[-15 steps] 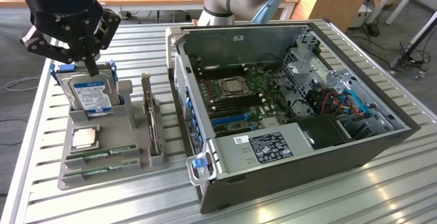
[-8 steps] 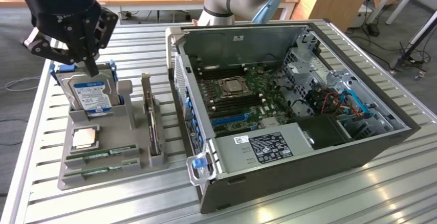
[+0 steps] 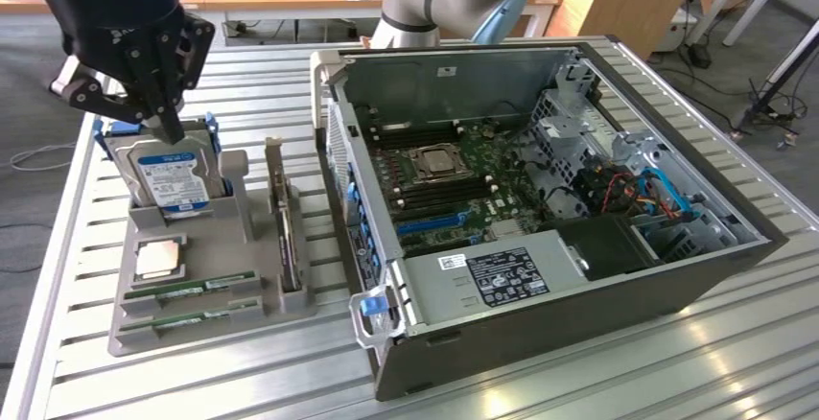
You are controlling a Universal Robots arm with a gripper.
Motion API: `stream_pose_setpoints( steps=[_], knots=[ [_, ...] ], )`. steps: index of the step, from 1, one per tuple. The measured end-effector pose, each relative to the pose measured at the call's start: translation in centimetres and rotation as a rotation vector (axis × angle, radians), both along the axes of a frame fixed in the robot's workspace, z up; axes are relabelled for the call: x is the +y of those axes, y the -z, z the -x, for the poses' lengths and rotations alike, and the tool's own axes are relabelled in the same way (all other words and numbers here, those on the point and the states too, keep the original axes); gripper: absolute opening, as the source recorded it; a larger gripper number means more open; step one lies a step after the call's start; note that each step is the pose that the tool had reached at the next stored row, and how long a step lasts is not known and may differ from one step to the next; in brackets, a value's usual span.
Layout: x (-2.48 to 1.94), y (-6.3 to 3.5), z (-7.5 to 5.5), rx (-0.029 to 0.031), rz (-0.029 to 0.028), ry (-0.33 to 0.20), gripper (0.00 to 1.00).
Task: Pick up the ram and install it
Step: 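Pick up the ram and move it above insertion slot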
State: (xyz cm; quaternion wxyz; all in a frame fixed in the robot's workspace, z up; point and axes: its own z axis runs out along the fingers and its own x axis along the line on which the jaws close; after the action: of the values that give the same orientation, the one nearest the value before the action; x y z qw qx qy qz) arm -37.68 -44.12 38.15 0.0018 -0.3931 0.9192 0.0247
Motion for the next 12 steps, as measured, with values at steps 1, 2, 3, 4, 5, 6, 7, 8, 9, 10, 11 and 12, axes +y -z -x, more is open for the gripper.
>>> stream_pose_setpoints(
  steps=[1, 2, 3, 4, 5, 6, 7, 8, 9, 10, 11, 12],
  knots=[
    [0.0, 0.0, 0.0, 0.0, 0.0001, -0.019, 0.11],
    [0.0, 0.01, 0.0, 0.0001, 0.0001, -0.036, 0.11],
    [0.0, 0.01, 0.0, 0.0001, 0.0001, -0.055, 0.11],
    [0.0, 0.02, 0.0, 0.0, 0.0001, -0.072, 0.11],
    [0.0, 0.03, 0.0, -0.0001, 0.0001, -0.09, 0.11],
    [0.0, 0.03, 0.0, 0.0, 0.0002, -0.109, 0.11],
    [0.0, 0.03, 0.0, 0.0, 0.0003, -0.128, 0.11],
    [0.0, 0.03, 0.0, 0.0001, 0.0004, -0.145, 0.11],
    [0.0, 0.04, 0.0, 0.0, 0.0004, -0.163, 0.11],
    [0.0, 0.04, 0.0, 0.0001, 0.0007, -0.179, 0.11],
    [0.0, 0.05, -0.01, 0.0002, 0.0016, -0.187, 0.11],
    [0.0, 0.05, -0.01, 0.0003, 0.0017, -0.189, 0.11]
  ],
)
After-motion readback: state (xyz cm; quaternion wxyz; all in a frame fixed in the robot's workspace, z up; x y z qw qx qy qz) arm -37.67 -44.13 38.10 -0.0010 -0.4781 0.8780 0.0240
